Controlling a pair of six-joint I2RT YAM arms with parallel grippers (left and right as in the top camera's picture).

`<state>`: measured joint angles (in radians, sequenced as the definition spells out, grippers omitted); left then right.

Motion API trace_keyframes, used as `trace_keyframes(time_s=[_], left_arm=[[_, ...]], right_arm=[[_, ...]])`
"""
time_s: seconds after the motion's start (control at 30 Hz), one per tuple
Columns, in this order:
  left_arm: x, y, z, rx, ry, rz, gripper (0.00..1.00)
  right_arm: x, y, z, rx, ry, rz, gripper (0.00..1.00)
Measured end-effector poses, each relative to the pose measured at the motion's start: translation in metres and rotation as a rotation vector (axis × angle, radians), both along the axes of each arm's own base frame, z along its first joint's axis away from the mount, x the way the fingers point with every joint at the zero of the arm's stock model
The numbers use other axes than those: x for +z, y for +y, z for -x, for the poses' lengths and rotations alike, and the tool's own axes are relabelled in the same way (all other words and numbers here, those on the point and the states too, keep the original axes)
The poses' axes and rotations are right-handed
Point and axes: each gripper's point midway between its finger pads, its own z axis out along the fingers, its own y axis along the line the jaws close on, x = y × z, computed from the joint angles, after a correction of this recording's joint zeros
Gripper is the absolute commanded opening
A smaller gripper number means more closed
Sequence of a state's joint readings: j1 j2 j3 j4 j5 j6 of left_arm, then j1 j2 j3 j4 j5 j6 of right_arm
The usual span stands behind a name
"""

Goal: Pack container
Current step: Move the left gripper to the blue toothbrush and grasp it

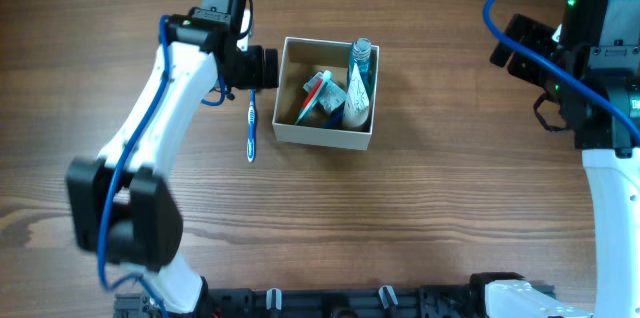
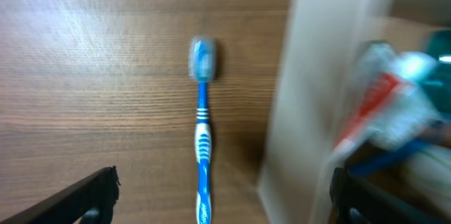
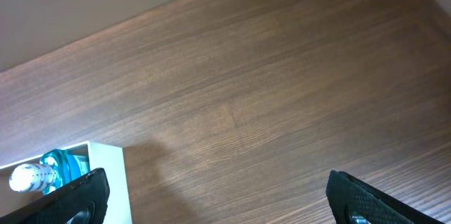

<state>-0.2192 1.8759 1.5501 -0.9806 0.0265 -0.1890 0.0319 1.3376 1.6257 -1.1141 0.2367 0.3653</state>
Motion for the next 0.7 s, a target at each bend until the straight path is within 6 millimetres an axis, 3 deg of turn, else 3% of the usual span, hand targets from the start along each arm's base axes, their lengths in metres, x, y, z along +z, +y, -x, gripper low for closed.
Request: trace_keyframes(time_s=[0.1,0.2,0.37,0.53,0.67,0.7], left_arm=[[-0.03,0.007,-0.001,0.026,0.065,-0.015,0.88],[-0.047,0.01,0.0,0.033,0.106,-0.028,0.87],[-0.069,0.011,0.006,0.037,0.171,-0.045,0.73],[-0.093,0.014,0.019,0.044,0.262,-0.067,0.67],[-0.107,0.016,0.028,0.049,0.301,-0.075,0.52],[-0.109,0.017,0.031,0.047,0.31,-0.078,0.42]], right_arm=[[0.0,0.0,0.0,0.0,0.0,0.0,1.0],[0.0,0.0,0.0,0.0,0.0,0.0,1.0],[0.0,0.0,0.0,0.0,0.0,0.0,1.0],[0.0,0.0,0.0,0.0,0.0,0.0,1.0],[0.0,0.0,0.0,0.0,0.0,0.0,1.0],[0.0,0.0,0.0,0.0,0.0,0.0,1.0]])
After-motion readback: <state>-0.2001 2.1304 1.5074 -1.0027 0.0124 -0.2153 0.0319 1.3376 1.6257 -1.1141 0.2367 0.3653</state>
